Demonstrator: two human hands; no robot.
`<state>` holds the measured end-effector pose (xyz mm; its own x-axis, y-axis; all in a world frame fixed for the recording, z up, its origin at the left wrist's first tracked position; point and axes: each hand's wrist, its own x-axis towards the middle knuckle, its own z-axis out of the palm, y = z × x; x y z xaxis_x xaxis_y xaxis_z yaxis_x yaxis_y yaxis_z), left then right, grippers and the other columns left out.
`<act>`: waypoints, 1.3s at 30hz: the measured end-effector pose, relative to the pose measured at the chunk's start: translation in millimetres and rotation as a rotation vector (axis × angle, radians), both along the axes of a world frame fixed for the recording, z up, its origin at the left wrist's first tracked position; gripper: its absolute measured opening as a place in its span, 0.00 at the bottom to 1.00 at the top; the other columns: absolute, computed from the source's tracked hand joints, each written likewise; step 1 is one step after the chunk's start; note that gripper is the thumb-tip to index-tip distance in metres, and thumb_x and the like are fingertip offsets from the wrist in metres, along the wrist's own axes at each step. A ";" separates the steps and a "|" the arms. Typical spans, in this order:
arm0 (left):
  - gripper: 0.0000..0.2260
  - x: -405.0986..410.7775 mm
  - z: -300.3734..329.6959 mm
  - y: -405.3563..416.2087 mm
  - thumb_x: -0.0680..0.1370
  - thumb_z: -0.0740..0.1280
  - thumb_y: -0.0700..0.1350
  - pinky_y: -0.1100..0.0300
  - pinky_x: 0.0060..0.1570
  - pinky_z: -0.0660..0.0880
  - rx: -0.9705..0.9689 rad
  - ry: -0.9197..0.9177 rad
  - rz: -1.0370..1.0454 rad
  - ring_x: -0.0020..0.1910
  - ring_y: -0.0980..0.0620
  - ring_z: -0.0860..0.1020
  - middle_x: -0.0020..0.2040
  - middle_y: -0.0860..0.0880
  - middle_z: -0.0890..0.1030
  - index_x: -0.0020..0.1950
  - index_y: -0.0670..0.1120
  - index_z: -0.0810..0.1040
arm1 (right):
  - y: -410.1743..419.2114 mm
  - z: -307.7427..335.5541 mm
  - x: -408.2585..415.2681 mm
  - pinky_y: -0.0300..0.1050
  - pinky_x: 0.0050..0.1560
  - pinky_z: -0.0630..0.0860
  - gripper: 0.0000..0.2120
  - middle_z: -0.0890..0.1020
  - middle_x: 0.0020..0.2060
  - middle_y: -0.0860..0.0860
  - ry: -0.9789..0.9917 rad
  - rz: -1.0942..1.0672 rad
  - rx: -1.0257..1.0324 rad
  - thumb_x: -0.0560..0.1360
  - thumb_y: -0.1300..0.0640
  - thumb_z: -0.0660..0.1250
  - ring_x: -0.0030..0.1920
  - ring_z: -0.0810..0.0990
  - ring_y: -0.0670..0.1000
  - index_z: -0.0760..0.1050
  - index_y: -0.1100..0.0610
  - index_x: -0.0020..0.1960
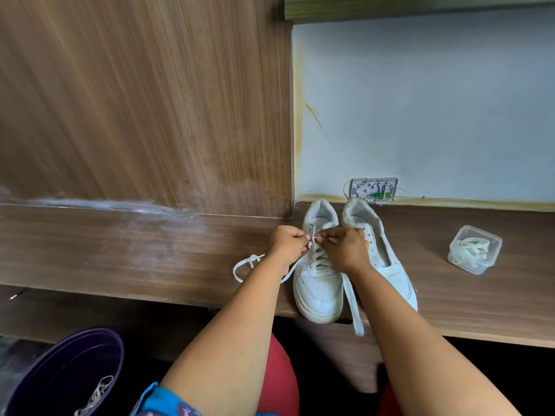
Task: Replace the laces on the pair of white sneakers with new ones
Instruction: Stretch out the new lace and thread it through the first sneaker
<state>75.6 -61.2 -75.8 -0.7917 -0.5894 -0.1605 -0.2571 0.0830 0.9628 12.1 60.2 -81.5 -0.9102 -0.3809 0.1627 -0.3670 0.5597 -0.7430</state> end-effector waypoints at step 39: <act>0.09 -2.3 -1.1 -4.6 0.73 0.65 0.42 0.51 0.48 0.77 -0.055 -0.055 0.041 0.36 0.50 0.75 0.33 0.50 0.80 0.32 0.48 0.74 | 3.0 6.8 16.5 0.50 0.52 0.67 0.09 0.78 0.51 0.52 0.258 0.012 0.188 0.76 0.53 0.66 0.56 0.70 0.59 0.83 0.49 0.53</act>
